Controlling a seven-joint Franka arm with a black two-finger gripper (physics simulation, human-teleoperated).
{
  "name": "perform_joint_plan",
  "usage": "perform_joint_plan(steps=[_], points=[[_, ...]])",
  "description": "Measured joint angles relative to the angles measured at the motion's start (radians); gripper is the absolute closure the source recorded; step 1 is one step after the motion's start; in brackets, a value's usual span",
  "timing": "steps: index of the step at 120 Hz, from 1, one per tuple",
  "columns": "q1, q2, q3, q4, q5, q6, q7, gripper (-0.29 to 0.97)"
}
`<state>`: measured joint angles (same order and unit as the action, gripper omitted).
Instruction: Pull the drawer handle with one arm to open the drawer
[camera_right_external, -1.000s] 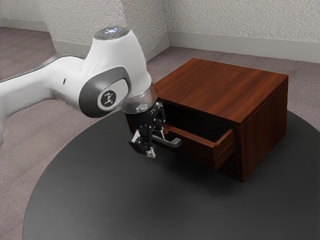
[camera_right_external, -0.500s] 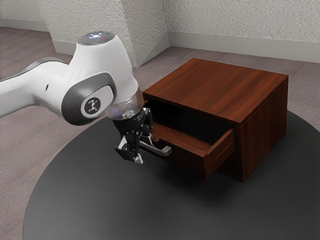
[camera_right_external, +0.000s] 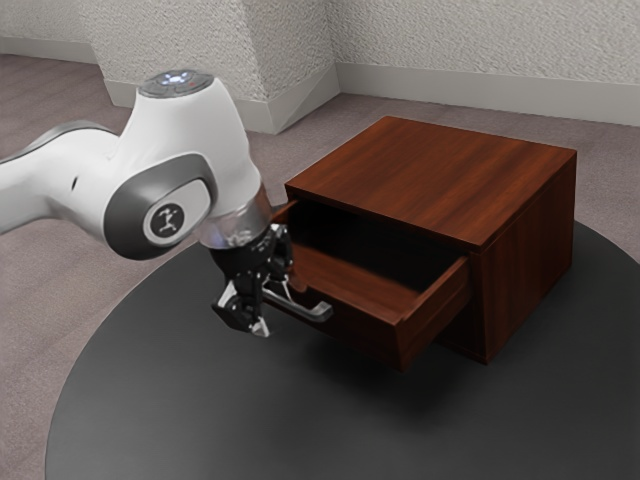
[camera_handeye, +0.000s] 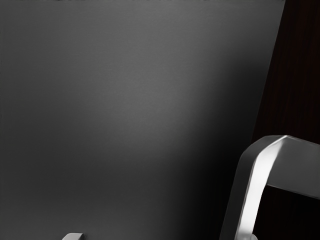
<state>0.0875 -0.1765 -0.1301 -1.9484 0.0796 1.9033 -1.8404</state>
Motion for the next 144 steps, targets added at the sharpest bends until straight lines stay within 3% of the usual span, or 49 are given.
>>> perform_joint_plan(steps=[144], points=[[-0.002, -0.074, 0.011, -0.076, -0.002, -0.027, 0.033, 0.32]])
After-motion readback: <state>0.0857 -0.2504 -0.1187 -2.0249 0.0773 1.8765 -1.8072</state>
